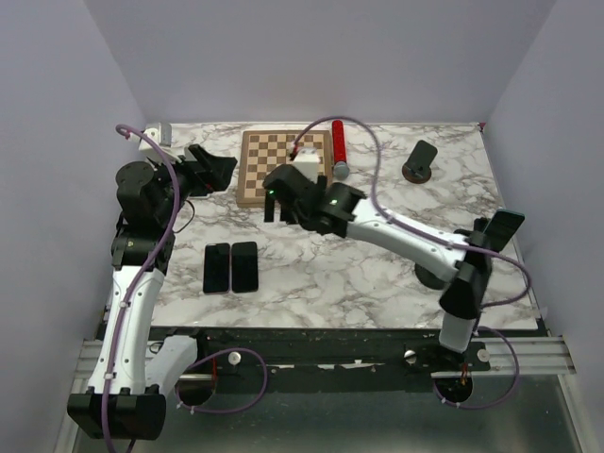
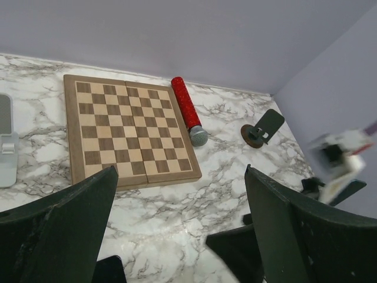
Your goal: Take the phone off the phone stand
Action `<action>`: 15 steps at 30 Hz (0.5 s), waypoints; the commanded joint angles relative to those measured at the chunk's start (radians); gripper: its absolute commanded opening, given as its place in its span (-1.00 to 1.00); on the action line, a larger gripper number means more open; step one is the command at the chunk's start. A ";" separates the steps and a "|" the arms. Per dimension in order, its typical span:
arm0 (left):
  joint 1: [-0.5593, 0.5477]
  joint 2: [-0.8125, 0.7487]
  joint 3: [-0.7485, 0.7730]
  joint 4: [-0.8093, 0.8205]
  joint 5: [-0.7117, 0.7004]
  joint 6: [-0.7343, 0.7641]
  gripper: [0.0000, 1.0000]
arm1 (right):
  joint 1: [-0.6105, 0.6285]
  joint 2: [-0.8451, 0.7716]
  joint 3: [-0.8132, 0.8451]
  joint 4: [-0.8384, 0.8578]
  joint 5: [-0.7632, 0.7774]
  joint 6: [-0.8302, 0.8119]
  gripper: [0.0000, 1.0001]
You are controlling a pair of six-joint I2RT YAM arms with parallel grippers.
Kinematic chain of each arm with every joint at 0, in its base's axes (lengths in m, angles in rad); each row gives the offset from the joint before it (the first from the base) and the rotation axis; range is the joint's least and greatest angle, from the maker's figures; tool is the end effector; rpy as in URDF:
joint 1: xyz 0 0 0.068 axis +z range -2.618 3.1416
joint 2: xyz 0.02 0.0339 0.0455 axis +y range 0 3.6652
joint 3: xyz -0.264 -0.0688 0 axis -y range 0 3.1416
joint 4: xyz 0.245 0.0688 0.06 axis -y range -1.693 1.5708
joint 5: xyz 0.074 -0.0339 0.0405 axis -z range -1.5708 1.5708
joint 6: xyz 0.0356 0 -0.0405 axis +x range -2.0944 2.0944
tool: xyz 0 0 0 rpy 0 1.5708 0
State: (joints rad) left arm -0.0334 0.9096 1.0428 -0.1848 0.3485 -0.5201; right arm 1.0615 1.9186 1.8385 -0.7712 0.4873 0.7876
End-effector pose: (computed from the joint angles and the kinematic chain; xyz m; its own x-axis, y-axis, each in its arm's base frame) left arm 0.1995 -0.0188 0.4083 -0.2297 -0.4597 -0.8579 0.2974 0.8061 -0.5116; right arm 0.2235 0.3660 0.3226 -0.6988 0.0329 -0.7145 -0.1783 0.9594 0.2185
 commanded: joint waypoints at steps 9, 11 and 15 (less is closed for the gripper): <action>-0.021 -0.012 -0.011 -0.004 -0.018 0.012 0.94 | -0.320 -0.601 -0.362 -0.075 0.389 -0.087 0.94; -0.025 -0.012 -0.010 -0.004 -0.020 0.014 0.94 | -0.397 -0.647 -0.394 -0.077 0.399 -0.107 0.94; -0.034 -0.009 -0.010 -0.004 -0.021 0.017 0.94 | -0.559 -0.665 -0.422 -0.092 0.374 -0.128 0.93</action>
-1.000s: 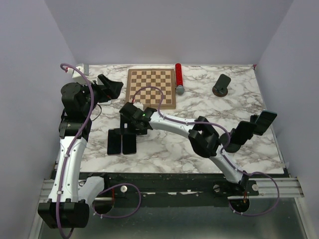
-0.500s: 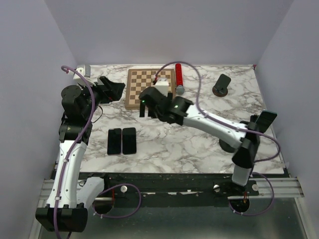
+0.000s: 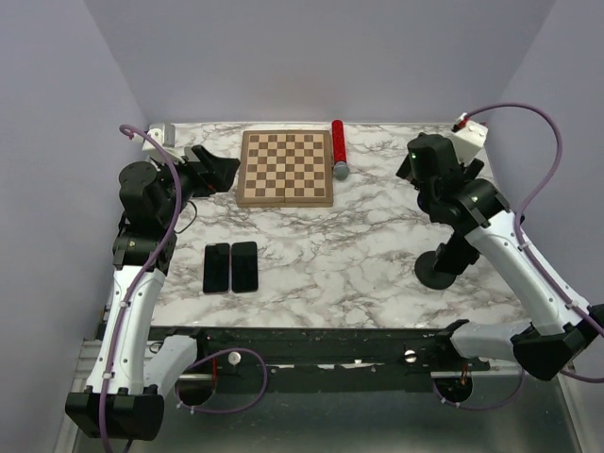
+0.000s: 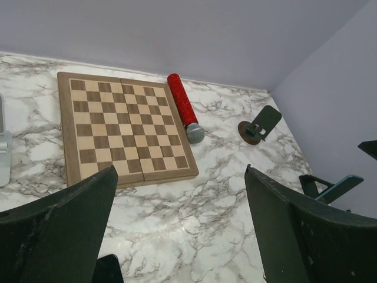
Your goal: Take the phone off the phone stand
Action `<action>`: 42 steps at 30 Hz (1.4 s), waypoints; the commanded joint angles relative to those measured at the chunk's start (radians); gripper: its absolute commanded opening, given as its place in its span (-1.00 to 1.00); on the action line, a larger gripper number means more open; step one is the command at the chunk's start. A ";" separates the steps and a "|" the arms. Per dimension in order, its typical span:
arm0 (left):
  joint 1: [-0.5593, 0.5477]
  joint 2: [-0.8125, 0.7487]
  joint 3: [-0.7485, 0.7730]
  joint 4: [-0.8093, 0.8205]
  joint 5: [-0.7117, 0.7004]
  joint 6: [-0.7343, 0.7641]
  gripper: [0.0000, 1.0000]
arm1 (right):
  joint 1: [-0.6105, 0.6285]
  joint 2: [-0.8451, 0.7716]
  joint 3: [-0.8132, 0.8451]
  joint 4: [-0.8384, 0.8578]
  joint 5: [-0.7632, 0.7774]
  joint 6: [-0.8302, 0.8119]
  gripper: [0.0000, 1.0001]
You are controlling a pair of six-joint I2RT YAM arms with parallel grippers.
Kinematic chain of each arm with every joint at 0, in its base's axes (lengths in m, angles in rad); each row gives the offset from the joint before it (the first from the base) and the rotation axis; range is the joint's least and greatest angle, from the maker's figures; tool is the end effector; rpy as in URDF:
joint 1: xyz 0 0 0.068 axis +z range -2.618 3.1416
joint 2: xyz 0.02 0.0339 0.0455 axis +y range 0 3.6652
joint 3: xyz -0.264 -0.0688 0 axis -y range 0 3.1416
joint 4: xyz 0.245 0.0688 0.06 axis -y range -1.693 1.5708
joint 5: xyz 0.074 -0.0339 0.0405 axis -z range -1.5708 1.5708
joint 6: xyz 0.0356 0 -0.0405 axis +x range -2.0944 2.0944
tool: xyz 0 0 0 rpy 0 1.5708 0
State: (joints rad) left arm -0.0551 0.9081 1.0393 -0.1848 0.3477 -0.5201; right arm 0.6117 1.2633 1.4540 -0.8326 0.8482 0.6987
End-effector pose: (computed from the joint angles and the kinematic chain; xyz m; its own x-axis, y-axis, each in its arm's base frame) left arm 0.1990 -0.0231 0.4074 -0.2410 -0.4546 -0.8575 0.3132 0.7998 -0.5121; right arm 0.2179 0.1202 0.4121 -0.3032 0.3069 -0.9021 0.4011 0.8999 0.1713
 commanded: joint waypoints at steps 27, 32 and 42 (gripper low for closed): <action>-0.114 0.039 -0.020 0.019 0.018 -0.016 0.95 | -0.831 0.041 -0.348 0.288 -0.369 -0.349 1.00; -0.156 0.062 -0.021 0.014 0.011 -0.012 0.95 | -0.831 -0.001 -0.399 0.316 -0.415 -0.481 1.00; -0.191 0.074 -0.022 0.017 0.014 -0.013 0.95 | -0.839 -0.021 -0.407 0.311 -0.438 -0.651 1.00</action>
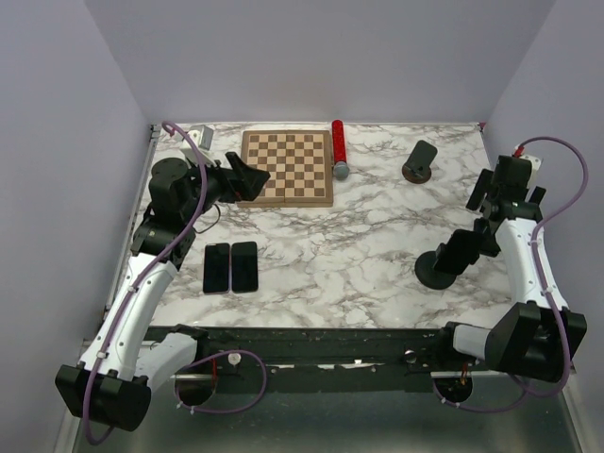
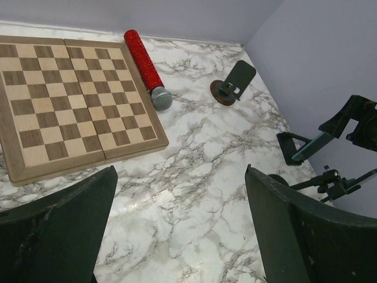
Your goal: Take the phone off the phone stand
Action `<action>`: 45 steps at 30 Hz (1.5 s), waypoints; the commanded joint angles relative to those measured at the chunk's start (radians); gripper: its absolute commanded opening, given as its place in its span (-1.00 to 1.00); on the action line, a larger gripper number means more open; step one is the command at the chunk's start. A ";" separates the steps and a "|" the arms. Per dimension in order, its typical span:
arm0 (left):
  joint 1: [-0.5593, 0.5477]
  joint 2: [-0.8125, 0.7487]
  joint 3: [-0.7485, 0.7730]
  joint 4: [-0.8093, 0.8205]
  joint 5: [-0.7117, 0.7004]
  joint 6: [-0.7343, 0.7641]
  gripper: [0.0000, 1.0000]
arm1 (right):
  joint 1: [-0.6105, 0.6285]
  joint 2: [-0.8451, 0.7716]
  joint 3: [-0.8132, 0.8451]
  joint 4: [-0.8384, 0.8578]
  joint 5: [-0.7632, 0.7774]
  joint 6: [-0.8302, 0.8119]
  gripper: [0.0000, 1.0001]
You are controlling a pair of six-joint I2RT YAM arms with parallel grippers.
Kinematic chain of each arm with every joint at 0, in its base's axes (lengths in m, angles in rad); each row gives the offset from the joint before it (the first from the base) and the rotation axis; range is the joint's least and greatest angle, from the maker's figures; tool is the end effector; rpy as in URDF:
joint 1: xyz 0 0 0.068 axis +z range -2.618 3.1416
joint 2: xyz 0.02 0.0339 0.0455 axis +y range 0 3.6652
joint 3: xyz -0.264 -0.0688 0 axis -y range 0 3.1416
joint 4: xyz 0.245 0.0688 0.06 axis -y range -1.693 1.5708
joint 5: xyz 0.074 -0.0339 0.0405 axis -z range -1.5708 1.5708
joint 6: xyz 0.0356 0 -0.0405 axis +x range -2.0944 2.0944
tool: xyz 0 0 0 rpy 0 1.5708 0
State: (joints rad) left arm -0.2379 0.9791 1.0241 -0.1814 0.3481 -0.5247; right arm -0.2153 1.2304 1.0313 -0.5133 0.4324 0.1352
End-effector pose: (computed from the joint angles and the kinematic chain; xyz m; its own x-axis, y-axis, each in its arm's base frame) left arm 0.2122 -0.0639 0.3890 -0.3899 -0.3900 -0.8342 0.4098 0.7378 -0.5364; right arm 0.2551 -0.0711 0.3032 -0.5648 0.2488 -0.7868 0.5853 0.7929 -0.1694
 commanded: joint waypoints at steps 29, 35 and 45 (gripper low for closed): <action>-0.046 -0.069 0.046 0.037 0.252 -0.109 0.97 | -0.265 0.102 0.140 -0.136 -0.301 -0.229 1.00; -0.104 -0.031 0.056 0.036 0.272 -0.103 0.97 | -0.290 0.170 0.187 -0.153 -0.424 -0.308 1.00; -0.113 0.024 0.097 0.000 0.327 -0.101 0.97 | -0.312 0.253 0.271 -0.173 -0.569 -0.365 1.00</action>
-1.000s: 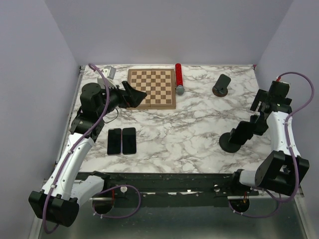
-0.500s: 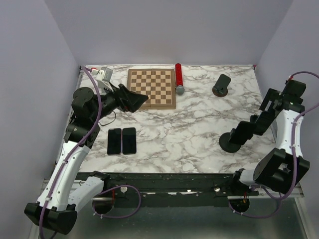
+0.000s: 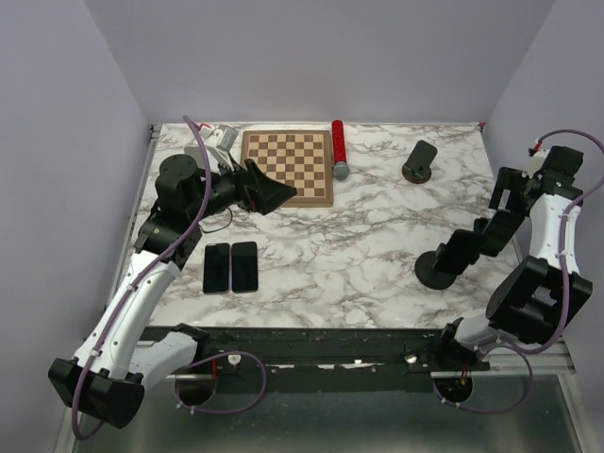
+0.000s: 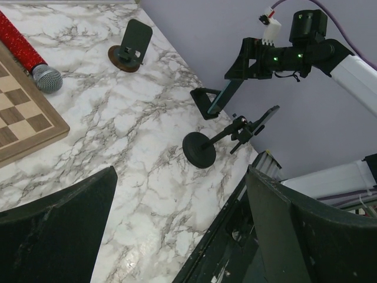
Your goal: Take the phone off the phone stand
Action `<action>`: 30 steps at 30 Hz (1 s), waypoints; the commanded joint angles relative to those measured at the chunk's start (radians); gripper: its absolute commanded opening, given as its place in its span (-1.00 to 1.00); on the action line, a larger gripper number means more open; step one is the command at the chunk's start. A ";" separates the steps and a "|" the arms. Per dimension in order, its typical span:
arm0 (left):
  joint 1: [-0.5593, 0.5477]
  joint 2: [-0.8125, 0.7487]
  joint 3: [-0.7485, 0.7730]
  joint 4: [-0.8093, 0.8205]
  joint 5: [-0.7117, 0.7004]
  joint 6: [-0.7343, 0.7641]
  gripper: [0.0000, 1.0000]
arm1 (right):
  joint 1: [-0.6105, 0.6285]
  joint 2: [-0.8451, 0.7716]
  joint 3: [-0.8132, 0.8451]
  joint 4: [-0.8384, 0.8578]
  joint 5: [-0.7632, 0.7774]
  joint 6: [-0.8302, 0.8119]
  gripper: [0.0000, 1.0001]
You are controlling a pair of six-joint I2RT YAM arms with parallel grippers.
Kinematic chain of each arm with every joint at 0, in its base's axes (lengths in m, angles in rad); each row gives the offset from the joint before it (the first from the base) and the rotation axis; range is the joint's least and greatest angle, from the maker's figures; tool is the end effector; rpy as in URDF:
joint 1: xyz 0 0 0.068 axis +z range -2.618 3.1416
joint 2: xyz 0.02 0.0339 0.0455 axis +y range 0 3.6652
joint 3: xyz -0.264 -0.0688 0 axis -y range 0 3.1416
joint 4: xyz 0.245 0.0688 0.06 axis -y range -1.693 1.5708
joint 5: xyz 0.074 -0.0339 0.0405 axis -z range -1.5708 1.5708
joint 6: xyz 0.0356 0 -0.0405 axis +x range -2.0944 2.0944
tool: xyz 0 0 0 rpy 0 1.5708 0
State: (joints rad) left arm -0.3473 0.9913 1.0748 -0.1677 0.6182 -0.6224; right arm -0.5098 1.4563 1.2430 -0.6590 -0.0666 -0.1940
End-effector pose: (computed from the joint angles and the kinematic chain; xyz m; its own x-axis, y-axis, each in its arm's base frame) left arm 0.1972 -0.0933 0.4060 -0.5425 -0.3089 -0.7812 0.6205 0.4796 -0.6205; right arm 0.2738 -0.1504 0.2987 -0.7426 0.1948 -0.6408 0.3123 0.9471 -0.0740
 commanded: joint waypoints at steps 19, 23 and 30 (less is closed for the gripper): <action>0.010 0.013 0.051 -0.026 0.056 0.012 0.97 | -0.033 0.035 -0.018 0.011 -0.025 -0.058 1.00; 0.010 0.014 0.057 -0.036 0.055 0.017 0.97 | -0.035 0.044 -0.019 0.015 -0.030 -0.062 1.00; 0.004 0.012 0.057 -0.041 0.046 0.028 0.97 | -0.035 0.056 -0.042 0.025 -0.036 -0.075 0.99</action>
State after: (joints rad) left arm -0.3416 1.0153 1.1042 -0.1871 0.6628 -0.6167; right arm -0.5381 1.4929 1.2228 -0.6468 -0.0868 -0.2436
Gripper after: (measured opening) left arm 0.984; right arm 0.996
